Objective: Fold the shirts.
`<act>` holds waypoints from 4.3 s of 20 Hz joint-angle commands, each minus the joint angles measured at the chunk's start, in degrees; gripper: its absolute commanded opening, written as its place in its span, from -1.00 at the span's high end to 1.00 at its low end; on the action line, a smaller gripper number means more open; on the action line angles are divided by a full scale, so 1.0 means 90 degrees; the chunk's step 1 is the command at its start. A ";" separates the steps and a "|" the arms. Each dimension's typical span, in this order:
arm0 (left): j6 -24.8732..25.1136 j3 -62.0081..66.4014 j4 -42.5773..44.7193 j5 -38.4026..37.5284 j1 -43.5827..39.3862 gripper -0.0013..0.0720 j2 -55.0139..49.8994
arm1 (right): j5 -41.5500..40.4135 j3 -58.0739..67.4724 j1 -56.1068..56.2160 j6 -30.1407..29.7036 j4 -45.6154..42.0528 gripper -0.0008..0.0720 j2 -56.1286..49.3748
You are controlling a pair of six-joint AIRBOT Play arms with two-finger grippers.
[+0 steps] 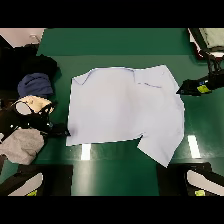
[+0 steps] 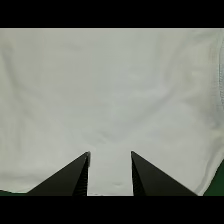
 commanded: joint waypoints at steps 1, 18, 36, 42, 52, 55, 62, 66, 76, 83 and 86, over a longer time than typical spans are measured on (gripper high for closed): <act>0.0085 -0.0240 -0.0338 0.0085 -0.0010 -0.44 0.0039 | -0.0007 -0.0022 -0.0005 -0.0002 0.0007 0.13 0.0015; 0.0464 0.1350 -0.0663 -0.0236 -0.0010 0.91 0.0044 | 0.0413 -0.2873 -0.2368 -0.0107 -0.0415 -0.41 0.0534; 0.0792 0.0610 -0.0160 -0.1430 -0.0010 -0.10 0.0044 | -0.0277 -0.3713 -0.1877 -0.0512 -0.0219 0.93 0.0146; 0.0219 -0.0095 0.0481 -0.0702 -0.0002 -0.20 0.0044 | -0.0221 -0.3713 -0.1877 -0.0510 -0.0216 0.93 0.0146; 0.0287 -0.0646 -0.0527 0.0228 -0.0010 -0.09 0.0036 | -0.0211 -0.3713 -0.1877 -0.0510 -0.0214 0.93 0.0148; 0.0272 -0.0644 -0.0551 0.0474 -0.0010 0.91 0.0039 | -0.0211 -0.3713 -0.1877 -0.0510 -0.0216 0.93 0.0155; 0.0238 0.0461 -0.0498 0.0148 -0.0010 0.92 0.0340 | -0.0141 -0.3551 -0.1877 -0.0512 -0.0160 0.93 0.0729; 0.0219 0.2501 -0.0500 -0.0002 -0.0010 0.91 0.0748 | 0.0102 -0.2375 -0.1875 -0.0510 0.0527 0.93 0.1554; 0.0090 0.9641 -0.0500 0.0019 -0.0010 0.91 0.0930 | -0.1749 0.3026 -0.1294 -0.0510 0.1729 0.93 0.2871; -0.0170 1.0297 -0.0527 0.0627 -0.0010 0.92 0.1418 | -0.0709 0.5977 -0.1270 0.0182 0.0087 0.93 0.2392; -0.0289 0.9241 -0.0476 0.0534 -0.0010 0.92 0.1355 | 0.0374 0.5809 -0.1270 0.0372 0.0107 0.94 0.1865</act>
